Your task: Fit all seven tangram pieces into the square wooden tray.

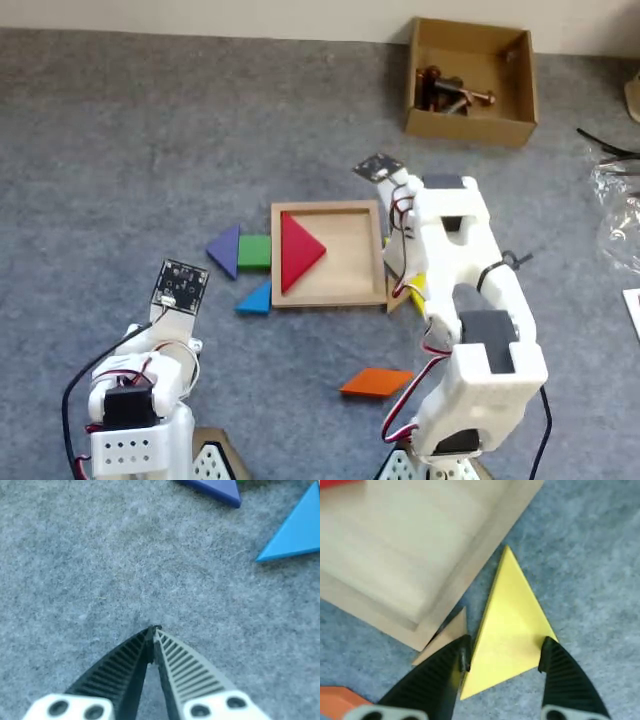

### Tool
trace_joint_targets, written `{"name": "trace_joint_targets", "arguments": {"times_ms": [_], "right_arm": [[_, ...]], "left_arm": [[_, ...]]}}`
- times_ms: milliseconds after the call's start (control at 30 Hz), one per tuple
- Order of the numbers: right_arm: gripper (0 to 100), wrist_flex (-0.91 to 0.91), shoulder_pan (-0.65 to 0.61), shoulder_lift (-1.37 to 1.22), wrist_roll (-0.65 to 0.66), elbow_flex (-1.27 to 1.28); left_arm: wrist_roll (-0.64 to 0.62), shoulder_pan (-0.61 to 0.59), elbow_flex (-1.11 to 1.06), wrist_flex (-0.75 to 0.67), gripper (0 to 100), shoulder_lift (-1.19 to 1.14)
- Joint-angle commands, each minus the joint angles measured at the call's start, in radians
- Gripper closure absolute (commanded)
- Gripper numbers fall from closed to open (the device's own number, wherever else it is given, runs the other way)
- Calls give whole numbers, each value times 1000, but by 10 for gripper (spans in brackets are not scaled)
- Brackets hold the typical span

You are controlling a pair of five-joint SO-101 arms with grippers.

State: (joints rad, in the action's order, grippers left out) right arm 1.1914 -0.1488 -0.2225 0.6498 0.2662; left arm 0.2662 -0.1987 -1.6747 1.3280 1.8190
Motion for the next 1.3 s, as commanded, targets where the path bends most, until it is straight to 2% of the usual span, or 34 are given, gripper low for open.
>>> {"name": "trace_joint_targets", "arguments": {"times_ms": [0, 367, 533, 833, 1033, 1267], "right_arm": [[785, -62, -16, 19, -8, 28], [785, -113, -19, -124, -2, 45], [788, -113, -25, -127, 43, 50], [790, -116, -22, -125, 43, 45], [872, -113, -24, -124, 44, 31], [875, -111, 4, -124, 43, -27]], "left_arm": [[-8, -13, -21, 6, 986, 7], [-8, -13, -21, 6, 986, 7], [-8, -13, -21, 6, 986, 7], [-8, -13, -21, 6, 986, 7], [-8, -13, -21, 6, 986, 7], [-8, -13, -21, 6, 986, 7]]}}
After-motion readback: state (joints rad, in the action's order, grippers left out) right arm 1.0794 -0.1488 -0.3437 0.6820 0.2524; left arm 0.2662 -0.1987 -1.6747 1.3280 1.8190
